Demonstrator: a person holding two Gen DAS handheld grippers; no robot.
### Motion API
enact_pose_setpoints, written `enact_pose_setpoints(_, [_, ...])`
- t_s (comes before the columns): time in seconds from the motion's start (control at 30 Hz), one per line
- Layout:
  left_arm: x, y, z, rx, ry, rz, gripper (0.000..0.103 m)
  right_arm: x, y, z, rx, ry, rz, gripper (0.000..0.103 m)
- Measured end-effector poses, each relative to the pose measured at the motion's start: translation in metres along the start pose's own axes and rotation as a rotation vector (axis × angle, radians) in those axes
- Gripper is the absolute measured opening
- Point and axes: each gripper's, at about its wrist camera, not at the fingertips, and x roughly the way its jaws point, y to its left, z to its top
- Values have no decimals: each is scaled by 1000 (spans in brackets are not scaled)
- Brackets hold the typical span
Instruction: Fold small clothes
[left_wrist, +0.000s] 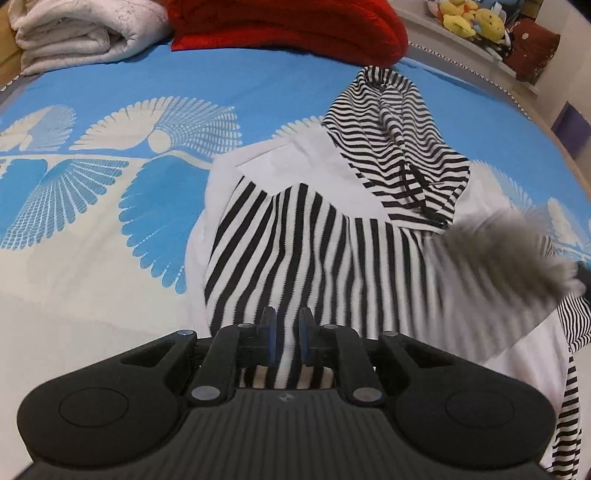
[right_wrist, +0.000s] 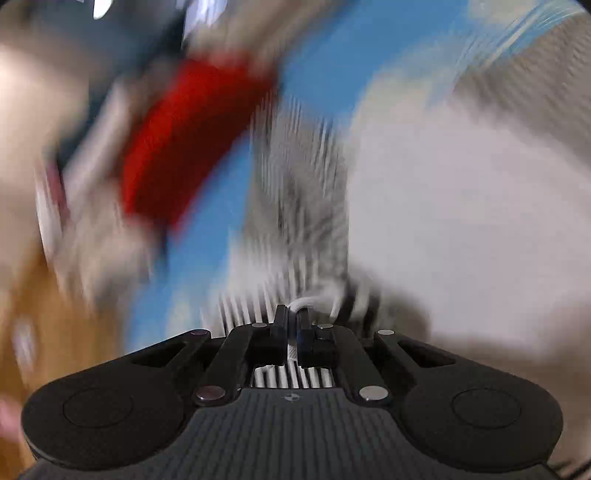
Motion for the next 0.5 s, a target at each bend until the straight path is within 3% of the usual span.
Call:
enact_pose_setpoints(0.07, [2,-1,0,-6,7,-10,14,-22,-17,17,91,-142,-52,4])
enact_pose_setpoints(0.13, [4,-2,-1,-10,16,-19,14,-33,-41,28,207,-192,-169,8])
enact_pose_setpoints(0.2, [7,-4,-2,-7,26,-21,14,-36,-61,30,286,-184,-285,11])
enact_pose_setpoints(0.27, [10,-5,-4,-3,35,-20,14,-32,-76,31,350,-145,-342,16])
enact_pose_setpoints(0.43, [13,-3,-4,-10,45,-12,14,-25,-80,34,373,-83,-376,29])
enact_pose_setpoints(0.5, [14,-1,-4,-14,47,-7,14,-29,-77,34,368,-105,-419,31])
